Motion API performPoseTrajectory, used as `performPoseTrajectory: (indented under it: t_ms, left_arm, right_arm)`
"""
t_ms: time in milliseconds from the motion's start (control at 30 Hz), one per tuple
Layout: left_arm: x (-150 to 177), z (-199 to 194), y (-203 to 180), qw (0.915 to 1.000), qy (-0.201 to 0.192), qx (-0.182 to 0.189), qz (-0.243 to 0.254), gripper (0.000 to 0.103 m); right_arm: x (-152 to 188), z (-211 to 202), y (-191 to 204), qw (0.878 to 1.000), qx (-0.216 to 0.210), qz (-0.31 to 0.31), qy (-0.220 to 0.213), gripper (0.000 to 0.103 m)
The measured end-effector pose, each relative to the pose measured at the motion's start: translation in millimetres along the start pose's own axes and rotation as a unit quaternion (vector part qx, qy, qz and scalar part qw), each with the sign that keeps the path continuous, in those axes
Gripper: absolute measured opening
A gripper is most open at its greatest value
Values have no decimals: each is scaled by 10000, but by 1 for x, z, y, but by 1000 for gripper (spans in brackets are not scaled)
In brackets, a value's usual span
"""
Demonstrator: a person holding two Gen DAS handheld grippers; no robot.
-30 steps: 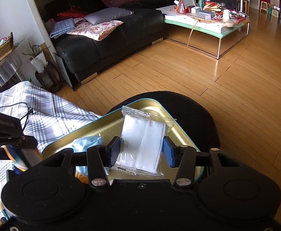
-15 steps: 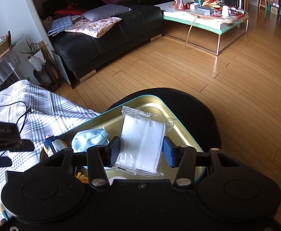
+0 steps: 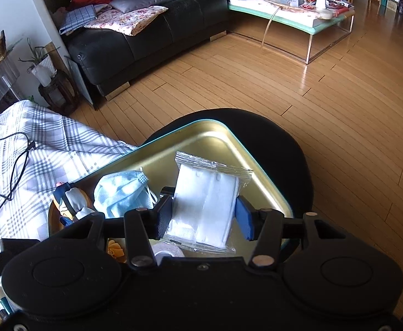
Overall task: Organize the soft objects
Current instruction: 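Open left tool to drop the pouch in the tray while right tool releases the bag, then move both tools back from the tray to the items on the bed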
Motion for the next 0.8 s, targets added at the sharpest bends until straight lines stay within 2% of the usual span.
performPoseTrajectory:
  t_ms: [567,800]
  left_arm:
    - [25,-28,88,9967,-62,-292,-755,77]
    - [31,-46,132,9923,-150,-565,-1091,79]
  right_arm:
    - [1,2,7,9997,100,-178,115,55]
    - [2,1,12,9994,220,-255,27,55]
Point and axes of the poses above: each gripper's, at about its wrist camera, not at the fingertips, and z roughly the way its jaws point, y to its left, x to its underside, the point moved 9 cm from there along z, roughly the way its jaws point
